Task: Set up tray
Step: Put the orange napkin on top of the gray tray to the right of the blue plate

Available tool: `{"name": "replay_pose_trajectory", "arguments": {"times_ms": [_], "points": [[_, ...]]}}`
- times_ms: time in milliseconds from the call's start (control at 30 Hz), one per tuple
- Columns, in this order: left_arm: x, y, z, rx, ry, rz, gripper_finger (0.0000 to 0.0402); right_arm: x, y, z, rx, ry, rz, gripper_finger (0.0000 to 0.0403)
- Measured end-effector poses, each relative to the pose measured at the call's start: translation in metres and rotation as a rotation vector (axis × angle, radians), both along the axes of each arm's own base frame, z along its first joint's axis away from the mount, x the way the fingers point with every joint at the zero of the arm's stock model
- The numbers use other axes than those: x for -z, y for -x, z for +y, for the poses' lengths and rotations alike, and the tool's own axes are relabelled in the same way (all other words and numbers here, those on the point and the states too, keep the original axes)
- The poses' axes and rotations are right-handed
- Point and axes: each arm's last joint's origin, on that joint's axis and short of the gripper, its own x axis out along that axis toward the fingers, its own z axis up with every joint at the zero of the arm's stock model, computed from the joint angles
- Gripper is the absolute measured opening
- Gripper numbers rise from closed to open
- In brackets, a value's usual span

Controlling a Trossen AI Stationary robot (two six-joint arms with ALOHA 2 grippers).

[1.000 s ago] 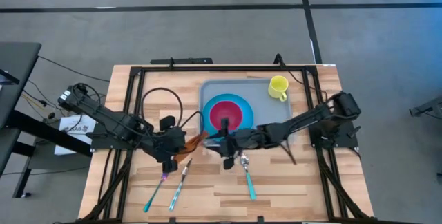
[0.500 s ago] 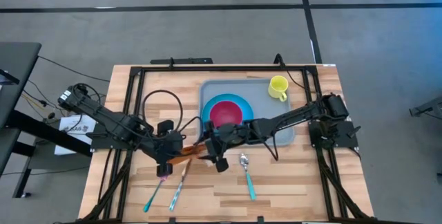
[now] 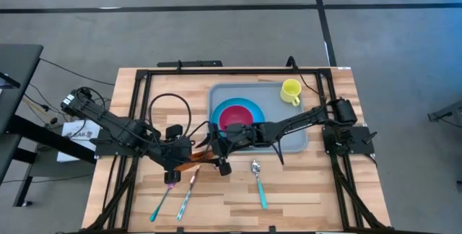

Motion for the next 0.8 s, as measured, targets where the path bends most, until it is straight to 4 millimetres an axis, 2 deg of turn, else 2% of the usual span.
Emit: {"name": "replay_pose_trajectory", "arguments": {"times_ms": [200,433,800], "points": [[0.000,0.000,0.001,-0.005,-0.029,-0.013,0.0006,-0.001,-0.005,-0.004,-0.085,-0.106,-0.011,0.0240],[-0.004,-0.006,-0.001,0.032,-0.048,-0.091,0.0006,-0.010,-0.009,0.000,-0.095,-0.096,-0.046,0.0240],[-0.007,-0.010,-0.003,0.067,-0.076,-0.150,0.0006,0.001,-0.006,-0.001,-0.094,-0.066,0.059,0.0224]]}}
